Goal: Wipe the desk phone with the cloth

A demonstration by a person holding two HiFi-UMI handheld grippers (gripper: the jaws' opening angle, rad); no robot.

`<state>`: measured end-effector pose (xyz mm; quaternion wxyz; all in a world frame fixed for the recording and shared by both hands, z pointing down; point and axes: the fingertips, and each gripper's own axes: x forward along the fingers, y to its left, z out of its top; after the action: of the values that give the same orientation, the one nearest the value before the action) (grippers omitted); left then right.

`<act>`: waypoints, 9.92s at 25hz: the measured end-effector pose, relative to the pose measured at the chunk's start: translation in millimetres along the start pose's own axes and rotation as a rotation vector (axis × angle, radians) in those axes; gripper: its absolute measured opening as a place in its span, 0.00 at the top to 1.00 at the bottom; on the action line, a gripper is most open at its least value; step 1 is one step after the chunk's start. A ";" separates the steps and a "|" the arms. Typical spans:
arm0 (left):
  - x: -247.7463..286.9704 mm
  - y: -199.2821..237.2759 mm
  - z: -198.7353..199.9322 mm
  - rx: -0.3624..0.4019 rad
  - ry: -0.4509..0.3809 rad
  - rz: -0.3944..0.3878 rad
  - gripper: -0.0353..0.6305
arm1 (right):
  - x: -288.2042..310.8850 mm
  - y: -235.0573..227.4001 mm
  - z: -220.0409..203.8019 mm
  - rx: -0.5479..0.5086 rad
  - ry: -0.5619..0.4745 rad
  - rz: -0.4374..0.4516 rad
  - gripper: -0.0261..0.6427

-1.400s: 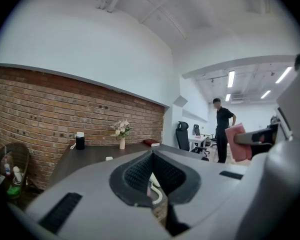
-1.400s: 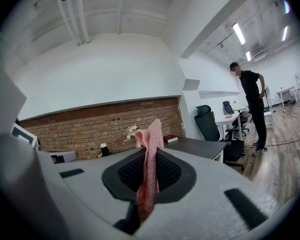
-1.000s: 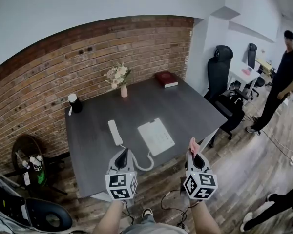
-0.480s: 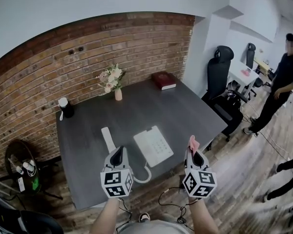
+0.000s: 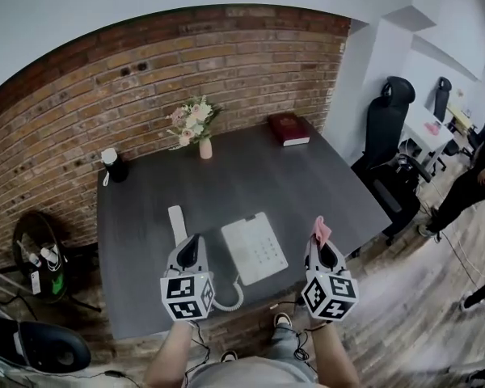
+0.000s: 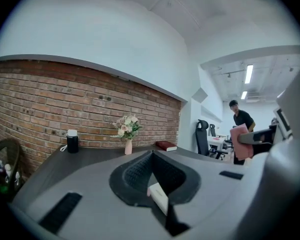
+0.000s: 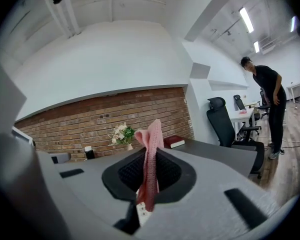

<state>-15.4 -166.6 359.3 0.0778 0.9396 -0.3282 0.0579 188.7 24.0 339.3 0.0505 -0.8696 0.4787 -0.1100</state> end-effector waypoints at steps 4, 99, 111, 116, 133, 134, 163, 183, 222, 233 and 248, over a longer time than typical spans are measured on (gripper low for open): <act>20.9 -5.0 3.4 -0.022 -0.006 0.094 0.95 | 38.1 -13.9 14.6 -0.025 0.014 0.091 0.93; -106.4 77.0 -189.0 -0.337 0.139 0.891 0.95 | 174.4 157.3 -218.3 -1.420 0.504 1.130 0.93; -111.4 71.5 -192.5 -0.350 0.144 0.897 0.95 | 161.1 155.0 -227.6 -1.372 0.592 1.178 0.93; -112.9 66.6 -192.8 -0.355 0.141 0.899 0.95 | 146.5 149.4 -232.4 -1.358 0.621 1.202 0.93; -110.8 62.5 -194.6 -0.350 0.152 0.895 0.95 | 111.4 139.7 -246.3 -1.313 0.713 1.245 0.93; -110.3 62.2 -195.0 -0.351 0.153 0.894 0.95 | 109.4 138.8 -247.2 -1.310 0.718 1.247 0.93; -105.5 48.6 -203.2 -0.345 0.181 0.876 0.95 | 49.8 111.8 -268.6 -1.243 0.853 1.350 0.93; -103.3 37.5 -198.0 -0.322 0.194 0.873 0.95 | 9.4 95.6 -282.2 -1.212 0.935 1.426 0.93; -9.8 42.0 -110.4 -0.201 0.139 0.716 0.95 | 137.3 91.5 -184.4 -1.184 0.775 1.221 0.93; 32.3 48.4 -109.0 -0.215 0.146 0.694 0.95 | 190.3 95.7 -178.6 -1.323 0.706 1.208 0.93; 36.3 48.4 -124.9 -0.235 0.174 0.698 0.95 | 193.7 95.0 -202.4 -1.386 0.731 1.227 0.93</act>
<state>-24.8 -203.1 492.9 0.1882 0.7476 -0.6251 0.1225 162.4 -186.8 545.1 -0.5709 -0.2218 0.7902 -0.0220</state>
